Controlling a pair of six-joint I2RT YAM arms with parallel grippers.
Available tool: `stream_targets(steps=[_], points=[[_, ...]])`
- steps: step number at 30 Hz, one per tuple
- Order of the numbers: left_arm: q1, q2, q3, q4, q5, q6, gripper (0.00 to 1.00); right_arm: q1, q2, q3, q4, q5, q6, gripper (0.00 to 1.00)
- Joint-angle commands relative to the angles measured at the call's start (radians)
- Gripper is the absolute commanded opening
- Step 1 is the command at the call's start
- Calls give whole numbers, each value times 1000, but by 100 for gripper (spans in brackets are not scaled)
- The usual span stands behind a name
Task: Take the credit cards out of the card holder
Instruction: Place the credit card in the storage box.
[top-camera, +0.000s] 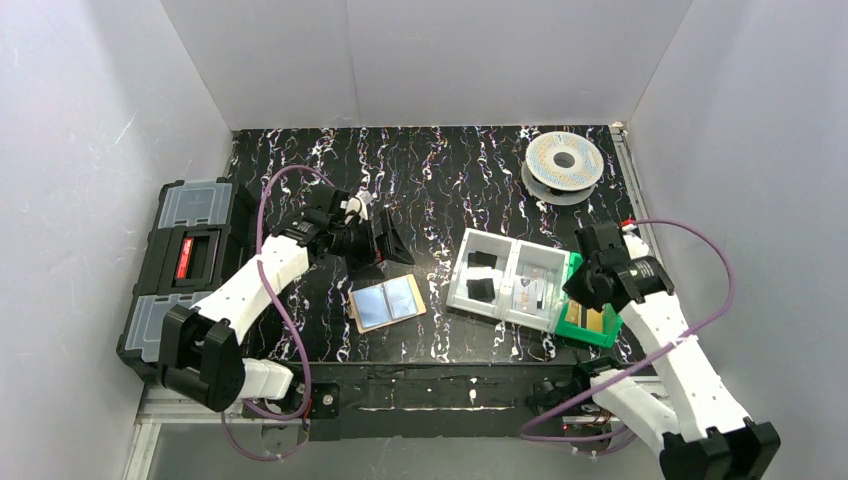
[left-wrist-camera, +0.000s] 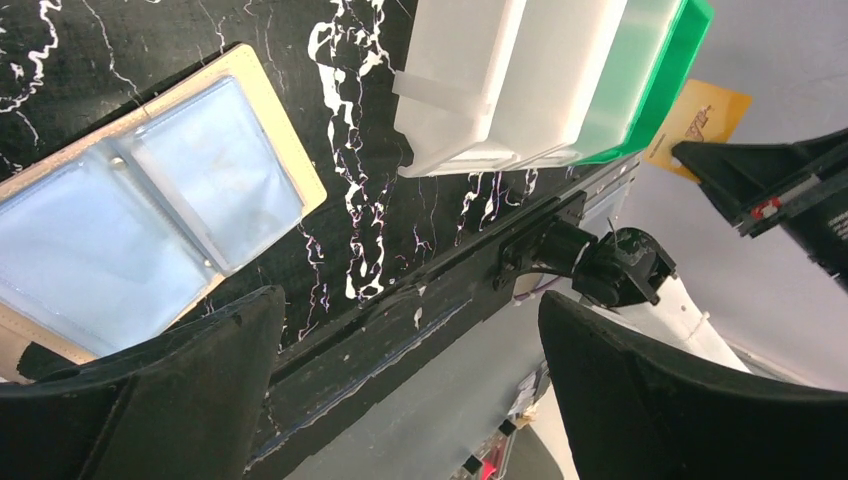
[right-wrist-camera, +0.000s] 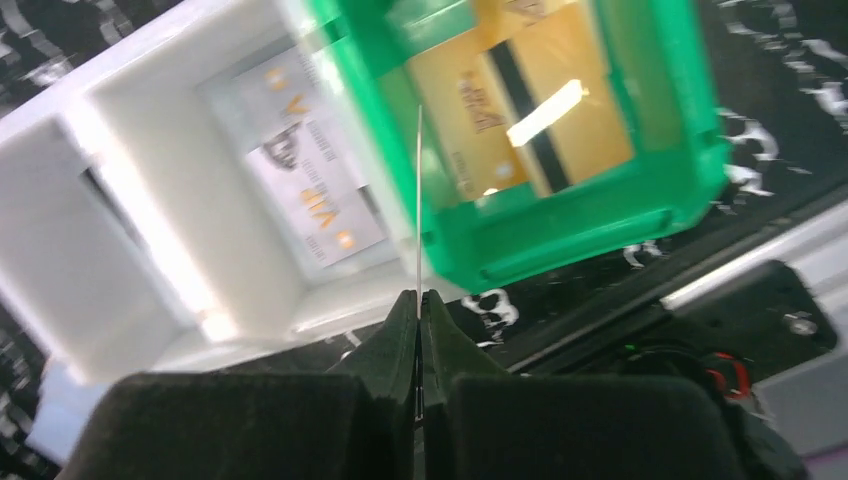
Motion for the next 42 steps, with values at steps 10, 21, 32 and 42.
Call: stream_targets(steps=[10, 21, 32, 42], points=[[-22, 53, 53, -47, 12, 65, 98, -165, 215, 128, -58, 225, -148, 1], [-22, 96, 30, -25, -2, 75, 98, -178, 242, 72, -34, 148, -165, 1], [-22, 107, -14, 41, 14, 56, 98, -203, 321, 102, -40, 114, -200, 9], [-22, 128, -15, 58, 43, 60, 98, -205, 395, 140, -34, 105, -197, 33]])
